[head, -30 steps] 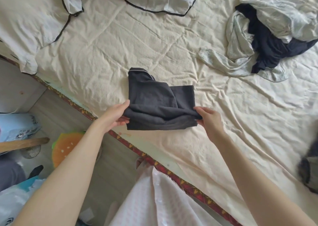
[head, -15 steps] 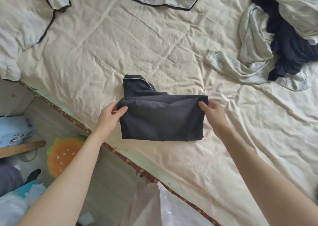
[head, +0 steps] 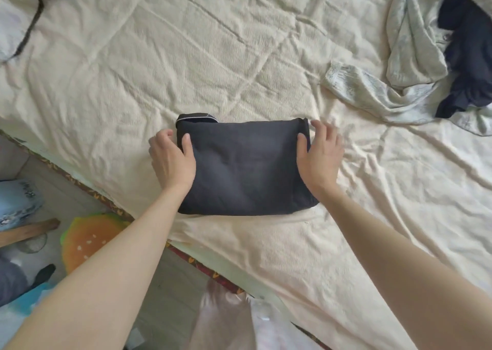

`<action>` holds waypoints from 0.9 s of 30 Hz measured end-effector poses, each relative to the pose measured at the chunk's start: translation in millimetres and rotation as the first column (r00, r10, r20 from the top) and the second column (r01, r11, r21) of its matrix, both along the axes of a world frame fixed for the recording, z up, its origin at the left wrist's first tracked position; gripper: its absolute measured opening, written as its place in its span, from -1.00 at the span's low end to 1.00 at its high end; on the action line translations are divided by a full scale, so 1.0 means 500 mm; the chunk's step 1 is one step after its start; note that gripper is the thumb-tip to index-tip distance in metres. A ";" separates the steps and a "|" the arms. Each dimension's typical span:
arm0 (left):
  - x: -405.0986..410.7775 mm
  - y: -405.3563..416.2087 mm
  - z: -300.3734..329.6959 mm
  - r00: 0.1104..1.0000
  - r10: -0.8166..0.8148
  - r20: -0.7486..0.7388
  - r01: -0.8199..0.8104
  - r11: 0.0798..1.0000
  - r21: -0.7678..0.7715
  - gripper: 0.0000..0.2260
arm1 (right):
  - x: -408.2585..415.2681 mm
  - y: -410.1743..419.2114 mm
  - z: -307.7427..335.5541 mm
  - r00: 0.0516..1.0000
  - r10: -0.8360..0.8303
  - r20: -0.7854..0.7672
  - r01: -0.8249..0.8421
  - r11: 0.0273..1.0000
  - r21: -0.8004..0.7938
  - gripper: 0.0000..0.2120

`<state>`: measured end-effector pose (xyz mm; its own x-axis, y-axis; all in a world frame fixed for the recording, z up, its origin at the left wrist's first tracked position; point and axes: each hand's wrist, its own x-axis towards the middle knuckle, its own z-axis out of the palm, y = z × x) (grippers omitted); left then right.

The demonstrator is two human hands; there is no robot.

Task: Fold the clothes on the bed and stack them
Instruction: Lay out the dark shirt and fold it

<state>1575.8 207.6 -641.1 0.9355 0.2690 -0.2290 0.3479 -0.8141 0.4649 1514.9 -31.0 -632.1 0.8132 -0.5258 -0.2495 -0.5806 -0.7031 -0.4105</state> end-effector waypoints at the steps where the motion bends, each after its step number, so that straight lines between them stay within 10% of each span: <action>1: -0.015 -0.006 0.004 0.989 -0.127 0.077 0.120 0.988 0.096 -0.67 | -0.014 0.017 0.006 0.989 0.133 0.067 -0.128 0.990 -0.065 -0.62; 5: -0.078 -0.040 0.006 0.772 -0.630 0.078 0.588 0.756 0.286 -0.60 | -0.046 0.080 -0.005 0.807 0.577 0.123 -0.552 0.812 -0.190 -0.56; 9: -0.074 -0.035 -0.038 0.645 -0.751 -0.139 0.748 0.583 0.318 -0.48 | -0.034 0.079 -0.059 0.787 0.617 0.012 -0.607 0.776 -0.171 -0.51; 22: -0.049 -0.025 -0.125 0.661 -0.700 -0.270 0.747 0.582 0.320 -0.46 | -0.024 0.040 -0.148 0.811 0.570 -0.132 -0.583 0.806 -0.102 -0.47; 27: -0.057 -0.007 -0.041 0.879 -0.476 -0.040 0.477 0.878 0.039 -0.51 | -0.047 0.038 -0.070 0.926 0.363 0.102 -0.368 0.930 0.027 -0.63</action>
<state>1547.3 203.8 -661.5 0.9465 -0.1965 -0.2560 -0.0748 -0.9052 0.4184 1491.6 -12.2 -667.2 0.9676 -0.1777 -0.1792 -0.2441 -0.8391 -0.4862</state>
